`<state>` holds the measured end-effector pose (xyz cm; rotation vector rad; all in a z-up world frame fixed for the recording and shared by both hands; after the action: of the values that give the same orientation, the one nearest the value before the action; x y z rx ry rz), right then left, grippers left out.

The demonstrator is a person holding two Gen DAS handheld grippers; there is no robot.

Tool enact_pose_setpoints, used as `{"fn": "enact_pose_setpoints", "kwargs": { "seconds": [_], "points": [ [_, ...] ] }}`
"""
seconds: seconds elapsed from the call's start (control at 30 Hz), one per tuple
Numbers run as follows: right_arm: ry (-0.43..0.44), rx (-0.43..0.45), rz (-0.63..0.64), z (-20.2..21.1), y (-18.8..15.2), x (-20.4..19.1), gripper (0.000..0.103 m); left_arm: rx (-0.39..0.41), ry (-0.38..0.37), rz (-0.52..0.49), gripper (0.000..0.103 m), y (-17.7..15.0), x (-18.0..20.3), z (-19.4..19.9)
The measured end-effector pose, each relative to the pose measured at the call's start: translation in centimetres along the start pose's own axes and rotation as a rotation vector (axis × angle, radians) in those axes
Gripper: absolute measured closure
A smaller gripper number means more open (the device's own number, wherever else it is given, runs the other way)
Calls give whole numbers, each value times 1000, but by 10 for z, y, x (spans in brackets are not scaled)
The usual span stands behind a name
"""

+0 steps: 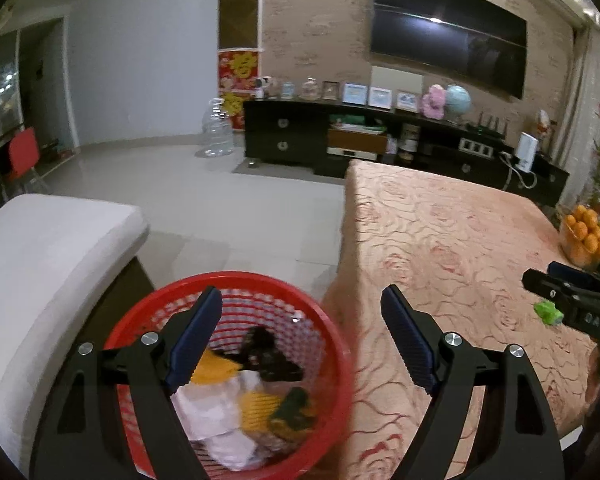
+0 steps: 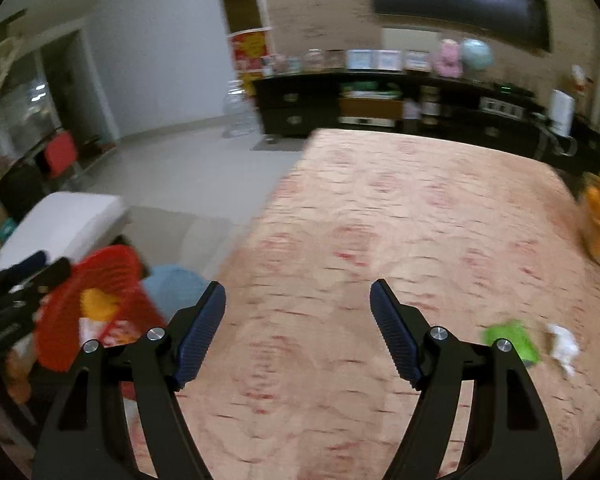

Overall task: Collect trash
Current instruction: 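Move both tools back over the green wrapper and white tissue, then grasp the white tissue with the right tool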

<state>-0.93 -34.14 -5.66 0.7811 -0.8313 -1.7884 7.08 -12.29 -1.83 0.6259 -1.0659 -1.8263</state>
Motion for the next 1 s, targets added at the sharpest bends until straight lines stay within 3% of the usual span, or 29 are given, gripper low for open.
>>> {"fn": "enact_pose_setpoints", "kwargs": {
  "seconds": [0.13,0.37,0.53,0.7,0.97,1.0],
  "points": [
    [-159,21,-30,9,-9,60,31,-4,-28,-38,24,-2,23,-4],
    [-363,-11,-217,15,-37,173,31,-2,-68,-96,24,-6,54,-7],
    [-489,-50,-315,7,-59,232,31,-22,-86,-122,24,-13,69,-12],
    [-519,-105,-361,-11,-77,260,31,-29,-98,-148,24,-16,79,-15],
    [-552,-127,-328,-26,-87,269,31,-42,-105,-179,24,-22,92,-19],
    [-549,-127,-323,-27,-87,269,35,-44,-107,-185,24,-24,93,-20]
  ]
}}
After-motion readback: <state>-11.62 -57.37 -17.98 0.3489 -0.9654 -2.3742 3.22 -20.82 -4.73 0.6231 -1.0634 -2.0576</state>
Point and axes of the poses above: each gripper's, at about its wrist camera, not at the fingertips, and z roughly against the way its jaws point, x to its right, y to its top, the point moved 3 cm from there along -z, roughly the way its jaws point, and after that the axes turned 7 degrees about x, right-handed, at the moved point
